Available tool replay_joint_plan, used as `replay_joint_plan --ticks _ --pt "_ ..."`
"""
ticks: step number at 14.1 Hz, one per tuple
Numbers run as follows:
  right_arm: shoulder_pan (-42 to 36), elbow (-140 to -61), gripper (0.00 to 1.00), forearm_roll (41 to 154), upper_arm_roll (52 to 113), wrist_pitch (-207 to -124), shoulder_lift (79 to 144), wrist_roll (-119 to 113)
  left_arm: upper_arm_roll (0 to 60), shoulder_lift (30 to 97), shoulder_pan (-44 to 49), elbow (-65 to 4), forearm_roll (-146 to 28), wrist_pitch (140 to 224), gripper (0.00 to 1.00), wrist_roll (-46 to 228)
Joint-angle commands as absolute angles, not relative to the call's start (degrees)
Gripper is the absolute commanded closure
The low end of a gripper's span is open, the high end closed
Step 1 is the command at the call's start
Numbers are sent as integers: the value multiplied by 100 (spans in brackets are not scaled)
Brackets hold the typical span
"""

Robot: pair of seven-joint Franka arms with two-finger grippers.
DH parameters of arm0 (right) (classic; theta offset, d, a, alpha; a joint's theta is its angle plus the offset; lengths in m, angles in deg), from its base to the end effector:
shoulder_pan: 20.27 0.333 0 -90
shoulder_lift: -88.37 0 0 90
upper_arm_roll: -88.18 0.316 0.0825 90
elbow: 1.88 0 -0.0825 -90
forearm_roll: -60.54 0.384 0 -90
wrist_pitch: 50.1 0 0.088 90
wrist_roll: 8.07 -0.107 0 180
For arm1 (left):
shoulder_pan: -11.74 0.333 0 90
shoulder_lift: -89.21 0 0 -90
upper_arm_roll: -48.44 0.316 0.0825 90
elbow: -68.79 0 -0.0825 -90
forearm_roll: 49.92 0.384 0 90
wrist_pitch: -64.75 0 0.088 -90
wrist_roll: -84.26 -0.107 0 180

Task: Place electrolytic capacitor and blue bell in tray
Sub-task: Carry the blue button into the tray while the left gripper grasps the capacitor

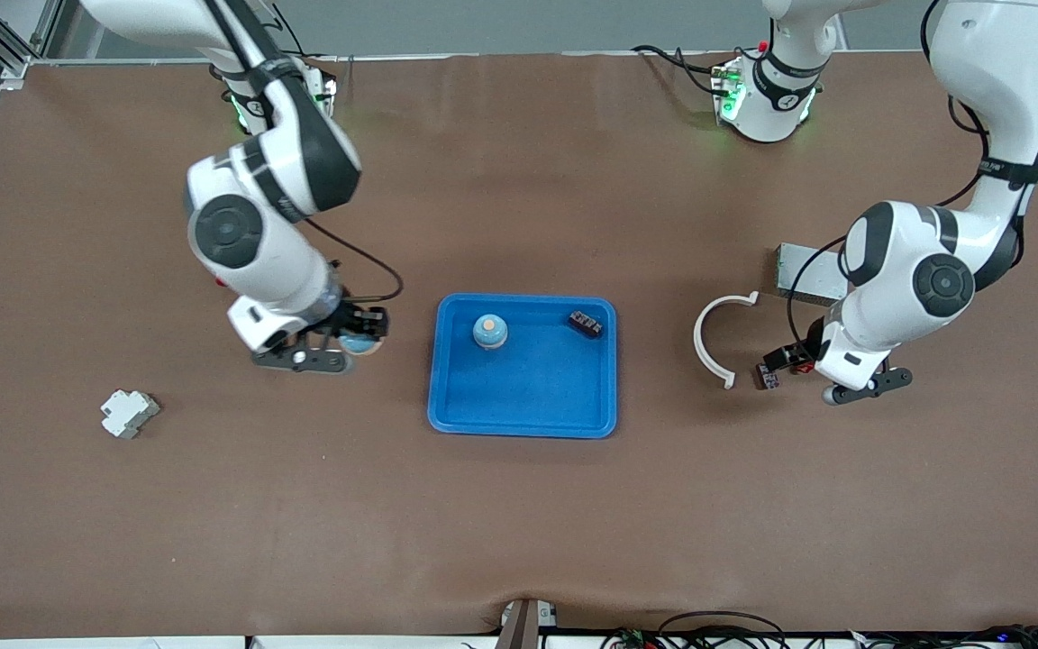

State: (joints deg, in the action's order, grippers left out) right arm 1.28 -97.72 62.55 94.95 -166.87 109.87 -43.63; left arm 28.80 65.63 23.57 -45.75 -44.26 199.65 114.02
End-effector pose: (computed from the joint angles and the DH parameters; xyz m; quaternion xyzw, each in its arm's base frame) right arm 0.5823 0.3073 0.3875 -0.9965 0.0750 0.0229 0.0296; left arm 0.5989 -0.0744 0.2605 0.9852 0.1674 -0.0244 0.0268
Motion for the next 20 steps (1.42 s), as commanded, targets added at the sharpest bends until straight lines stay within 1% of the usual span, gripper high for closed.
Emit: replay_joint_plan --ticks 1,3,5,8,13,16,20 --pt "600 -8593 100 6108 9389 -16603 12007 -5251 2893 6040 2054 -4039 -3888 19869 0 12282" --pt "837 -8092 100 5757 9389 -16603 12509 -5805 2893 5837 2053 -3994 -3491 19869 0 12451" --pt "917 -7844 100 5641 9389 -16699 12835 -6080 2893 5766 2097 -4020 -3420 19869 0 12416" --pt "1014 -7817 100 5633 9380 -17182 13143 -6274 2901 5626 2167 -4055 -3077 19869 0 12407" --pt "1119 -7773 100 5598 9363 -17833 13635 -6397 2901 5555 2089 -4055 -3076 19852 0 12460" --pt "1356 -7580 100 5466 9126 -17851 13917 -6467 2901 5485 2053 -4037 -3085 19852 0 12477" --pt "1497 -7483 100 5466 9073 -17860 14110 -6528 2901 5423 2045 -4029 -3085 19852 0 12477"
